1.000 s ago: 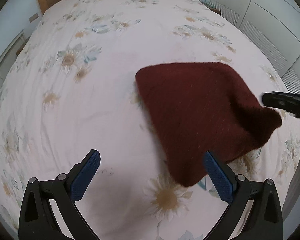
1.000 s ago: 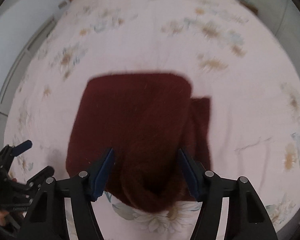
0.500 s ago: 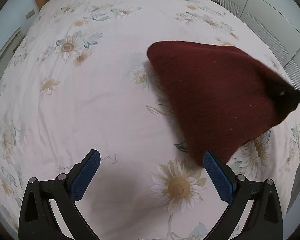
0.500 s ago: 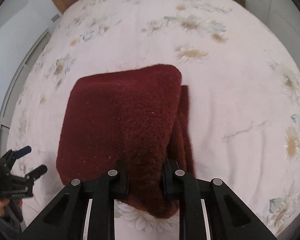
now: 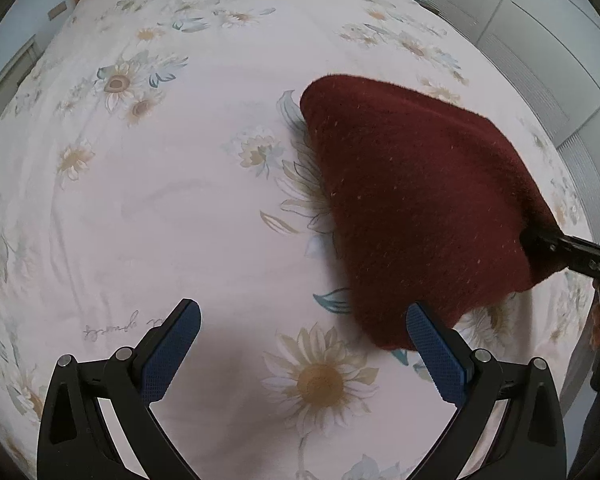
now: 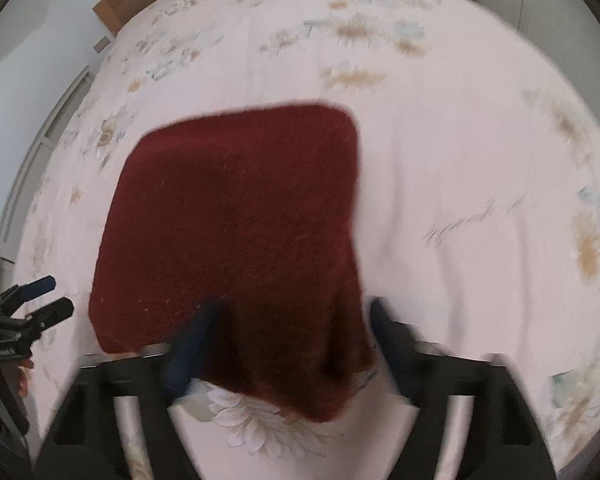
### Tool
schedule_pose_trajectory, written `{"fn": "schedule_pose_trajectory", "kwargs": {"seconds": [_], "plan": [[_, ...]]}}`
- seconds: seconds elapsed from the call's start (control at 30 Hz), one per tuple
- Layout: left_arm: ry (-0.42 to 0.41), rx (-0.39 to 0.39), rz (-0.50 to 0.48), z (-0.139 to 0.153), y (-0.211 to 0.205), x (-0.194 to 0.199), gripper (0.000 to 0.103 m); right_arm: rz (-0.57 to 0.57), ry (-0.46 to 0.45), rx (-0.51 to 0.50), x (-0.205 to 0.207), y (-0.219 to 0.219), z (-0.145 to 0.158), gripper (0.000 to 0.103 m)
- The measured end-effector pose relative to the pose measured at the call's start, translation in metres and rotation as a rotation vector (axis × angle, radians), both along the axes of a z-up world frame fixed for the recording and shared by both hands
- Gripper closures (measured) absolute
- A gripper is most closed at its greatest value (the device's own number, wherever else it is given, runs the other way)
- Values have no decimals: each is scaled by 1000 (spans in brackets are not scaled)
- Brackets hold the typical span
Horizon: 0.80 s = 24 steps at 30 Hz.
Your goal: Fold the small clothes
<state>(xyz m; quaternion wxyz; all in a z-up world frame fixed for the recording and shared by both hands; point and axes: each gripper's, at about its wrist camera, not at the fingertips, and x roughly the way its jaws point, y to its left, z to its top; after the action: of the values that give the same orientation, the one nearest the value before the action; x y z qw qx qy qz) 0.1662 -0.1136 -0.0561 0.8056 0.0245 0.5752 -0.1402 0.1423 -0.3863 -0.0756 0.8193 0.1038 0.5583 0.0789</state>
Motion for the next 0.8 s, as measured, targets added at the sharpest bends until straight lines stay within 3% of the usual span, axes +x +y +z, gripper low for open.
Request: {"fn": "schedule_pose_trajectory", "kwargs": {"seconds": [0.13,0.33,0.57,0.8], "plan": [[-5,-53,31,12,-4,16,1,-3,-57,3,4,-7,25,18],[-29,-25,4,19,-37,42,1,32,-40,-37,29,2,30,0],[31,-28,9,-1,-76,69,1,63,49,-4,52,15,-6,0],[91,12,20,-45,-77,73,1,53,98,19,53,10,-50,0]]}}
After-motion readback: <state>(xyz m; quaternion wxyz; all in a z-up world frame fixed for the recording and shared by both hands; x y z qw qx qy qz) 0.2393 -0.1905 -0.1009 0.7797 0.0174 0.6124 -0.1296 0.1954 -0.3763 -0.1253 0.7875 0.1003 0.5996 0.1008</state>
